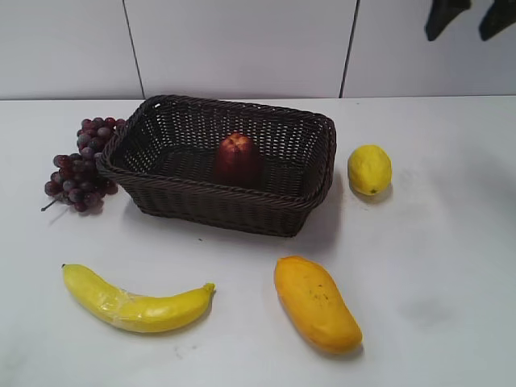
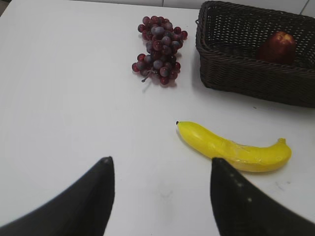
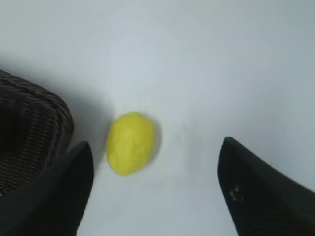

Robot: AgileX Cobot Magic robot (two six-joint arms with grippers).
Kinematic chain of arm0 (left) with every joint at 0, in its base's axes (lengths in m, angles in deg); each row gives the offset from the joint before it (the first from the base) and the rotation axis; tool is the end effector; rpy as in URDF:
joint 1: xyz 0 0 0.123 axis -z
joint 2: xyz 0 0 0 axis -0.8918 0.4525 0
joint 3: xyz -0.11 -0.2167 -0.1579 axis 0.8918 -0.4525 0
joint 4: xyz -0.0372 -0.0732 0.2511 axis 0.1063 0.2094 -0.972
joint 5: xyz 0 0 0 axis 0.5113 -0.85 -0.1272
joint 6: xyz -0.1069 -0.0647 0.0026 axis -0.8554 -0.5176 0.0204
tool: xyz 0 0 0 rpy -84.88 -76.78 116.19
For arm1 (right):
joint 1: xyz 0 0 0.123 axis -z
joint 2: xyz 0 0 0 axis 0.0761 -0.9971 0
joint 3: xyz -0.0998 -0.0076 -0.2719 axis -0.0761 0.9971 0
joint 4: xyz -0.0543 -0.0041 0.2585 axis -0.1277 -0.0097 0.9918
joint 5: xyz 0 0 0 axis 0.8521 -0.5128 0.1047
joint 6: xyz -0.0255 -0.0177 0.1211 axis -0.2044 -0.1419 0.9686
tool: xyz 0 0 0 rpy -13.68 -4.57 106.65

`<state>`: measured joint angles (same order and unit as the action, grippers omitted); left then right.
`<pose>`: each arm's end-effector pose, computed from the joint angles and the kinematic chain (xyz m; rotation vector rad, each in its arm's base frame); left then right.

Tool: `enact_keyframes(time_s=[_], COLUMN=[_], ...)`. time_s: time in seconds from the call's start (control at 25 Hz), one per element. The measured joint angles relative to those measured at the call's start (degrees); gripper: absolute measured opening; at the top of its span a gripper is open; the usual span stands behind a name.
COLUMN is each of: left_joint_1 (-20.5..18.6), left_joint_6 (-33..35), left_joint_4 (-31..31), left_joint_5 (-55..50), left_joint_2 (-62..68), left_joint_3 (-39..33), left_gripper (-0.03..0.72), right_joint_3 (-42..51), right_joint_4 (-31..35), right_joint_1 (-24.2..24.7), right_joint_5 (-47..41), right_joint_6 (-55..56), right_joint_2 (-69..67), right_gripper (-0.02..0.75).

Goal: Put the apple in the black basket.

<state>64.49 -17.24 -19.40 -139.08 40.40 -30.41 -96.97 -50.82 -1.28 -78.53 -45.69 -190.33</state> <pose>0.0298 -0.0262 0.2623 0.0944 2.0615 -0.2616 0.4569 0.0534 0.2981 -0.1021 2.7168 0.1287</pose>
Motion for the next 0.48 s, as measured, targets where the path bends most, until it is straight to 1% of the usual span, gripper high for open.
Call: enact_keyframes(time_s=[0.08, 0.16, 0.48], left_joint_1=[0.0, 0.0, 0.0], left_joint_6=[0.0, 0.0, 0.0], left_joint_4=[0.0, 0.0, 0.0], left_joint_5=[0.0, 0.0, 0.0], left_joint_2=[0.0, 0.0, 0.0], left_joint_3=[0.0, 0.0, 0.0], left_gripper=[0.462, 0.462, 0.462], right_joint_3=[4.3, 9.3, 30.0], right_joint_4=[-0.5, -1.3, -2.9], right_joint_1=[2.3, 3.5, 3.6], right_joint_5=[0.1, 0.1, 0.2], right_joint_6=[-0.8, -1.1, -1.9], right_joint_2=[3.3, 6.3, 21.8], right_gripper=[0.593, 0.593, 0.593])
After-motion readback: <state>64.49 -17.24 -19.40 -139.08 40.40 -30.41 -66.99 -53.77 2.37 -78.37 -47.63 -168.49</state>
